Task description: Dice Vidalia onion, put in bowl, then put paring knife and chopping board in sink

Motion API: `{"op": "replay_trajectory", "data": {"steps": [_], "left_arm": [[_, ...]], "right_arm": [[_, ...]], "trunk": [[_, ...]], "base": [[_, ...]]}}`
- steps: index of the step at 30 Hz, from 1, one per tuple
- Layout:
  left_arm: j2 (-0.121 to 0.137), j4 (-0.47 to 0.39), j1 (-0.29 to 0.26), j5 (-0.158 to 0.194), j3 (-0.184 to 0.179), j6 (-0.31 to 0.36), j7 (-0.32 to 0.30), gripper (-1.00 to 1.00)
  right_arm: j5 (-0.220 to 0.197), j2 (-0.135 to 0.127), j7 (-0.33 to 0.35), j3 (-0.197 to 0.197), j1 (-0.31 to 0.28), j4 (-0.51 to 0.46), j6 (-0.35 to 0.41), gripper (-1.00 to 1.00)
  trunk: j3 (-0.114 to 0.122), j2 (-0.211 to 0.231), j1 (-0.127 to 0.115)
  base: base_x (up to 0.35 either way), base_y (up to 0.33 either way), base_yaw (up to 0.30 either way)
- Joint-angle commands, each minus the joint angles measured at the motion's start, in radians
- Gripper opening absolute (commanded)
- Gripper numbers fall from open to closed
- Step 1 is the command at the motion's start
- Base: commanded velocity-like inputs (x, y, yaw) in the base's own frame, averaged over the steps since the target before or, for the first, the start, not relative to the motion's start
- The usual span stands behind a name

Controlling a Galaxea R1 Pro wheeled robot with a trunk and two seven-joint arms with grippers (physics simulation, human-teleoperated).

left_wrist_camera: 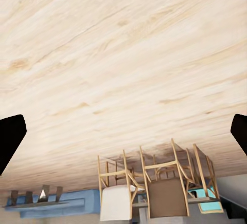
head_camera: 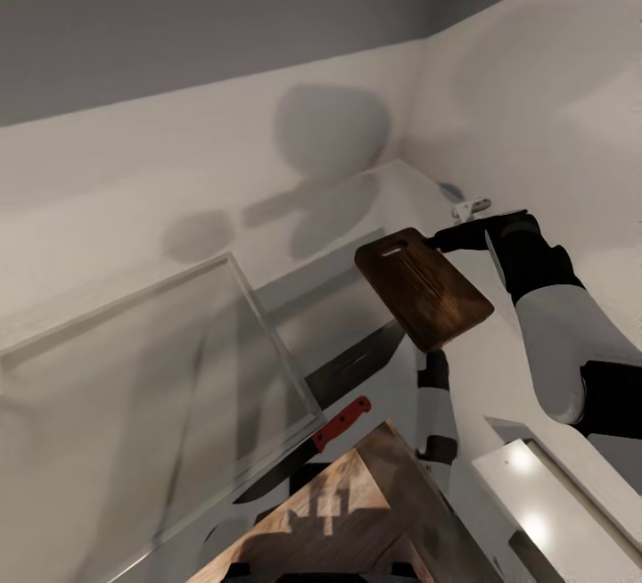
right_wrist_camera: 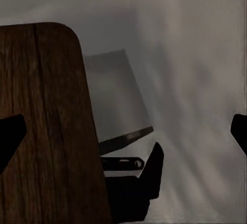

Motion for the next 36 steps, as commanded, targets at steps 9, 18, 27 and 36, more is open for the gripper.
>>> {"op": "replay_trajectory", "data": {"steps": [9,18,27,36], "left_arm": [[0.001,-0.004,0.001,0.008,-0.003,0.006,0.004,1.00],[0.001,-0.003,0.001,0.008,-0.003,0.006,0.004,1.00],[0.001,-0.003,0.001,0.008,-0.003,0.006,0.004,1.00],[0.001,0.001,0.001,0.008,-0.003,0.006,0.004,1.00]], "right_arm": [[0.009,0.005,0.017,-0.003,-0.001,-0.009,0.001,1.00],[-0.024,0.005,0.103,-0.005,-0.001,-0.023,0.001,1.00],[-0.029,0.004,0.128,-0.006,-0.001,-0.029,-0.005,1.00],[-0.031,0.006,0.129,-0.004,-0.001,-0.020,-0.056,1.00]], "trunk": [[-0.012,-0.002,0.001],[-0.015,-0.002,0.001],[-0.015,-0.002,0.001],[-0.015,-0.002,0.001]], "base": [[0.000,0.000,-0.098],[0.000,0.000,-0.011],[0.000,0.000,0.000],[0.000,0.000,0.000]]}}
